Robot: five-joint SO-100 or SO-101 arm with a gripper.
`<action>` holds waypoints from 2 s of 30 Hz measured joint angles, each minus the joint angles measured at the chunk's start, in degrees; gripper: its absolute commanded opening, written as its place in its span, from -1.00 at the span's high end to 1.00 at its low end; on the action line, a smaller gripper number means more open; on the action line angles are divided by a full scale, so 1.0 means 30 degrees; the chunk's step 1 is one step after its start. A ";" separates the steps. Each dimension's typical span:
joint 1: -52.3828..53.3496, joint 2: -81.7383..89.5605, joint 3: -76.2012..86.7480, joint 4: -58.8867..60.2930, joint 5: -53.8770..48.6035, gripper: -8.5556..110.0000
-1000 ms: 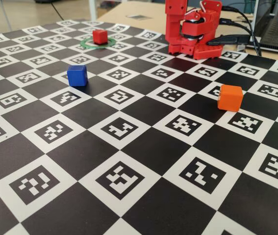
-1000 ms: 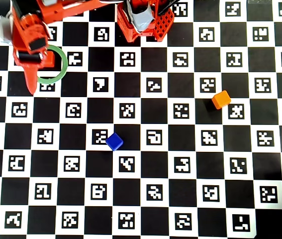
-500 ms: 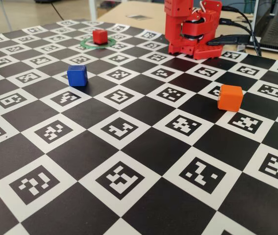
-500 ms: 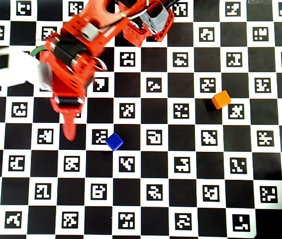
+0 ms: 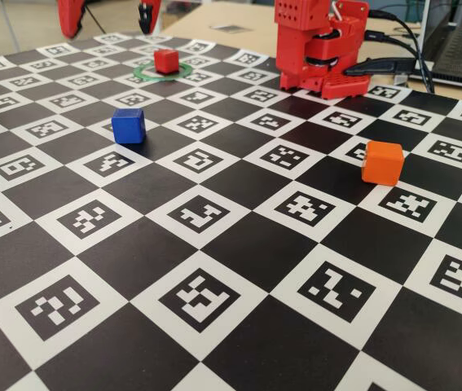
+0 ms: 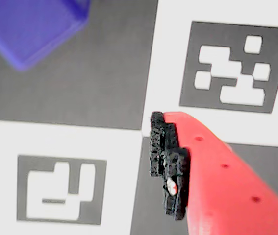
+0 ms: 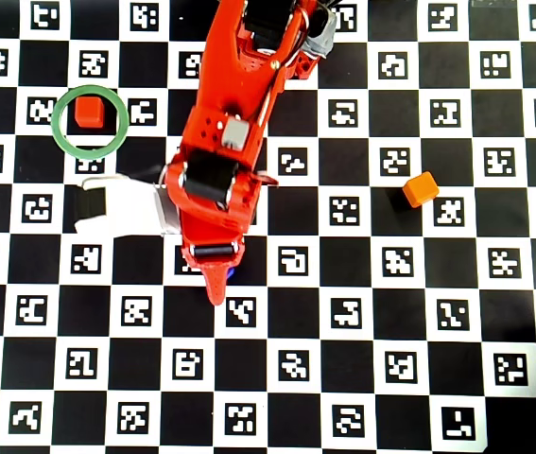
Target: Grab the red cube then put it in the green circle then put the blue cube on top and finally the orange cube on top
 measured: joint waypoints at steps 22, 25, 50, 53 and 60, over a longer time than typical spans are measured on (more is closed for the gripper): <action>0.0000 -0.1875 0.3955 -0.5566 0.0645 0.04; 0.0000 -0.2109 0.3955 -0.5801 0.0703 0.04; -0.0410 -0.2227 0.3955 -0.6240 0.4424 0.07; -0.0410 -0.2227 0.3955 -0.6006 0.5303 0.07; -0.0908 -0.2432 0.3955 -0.5420 0.7266 0.07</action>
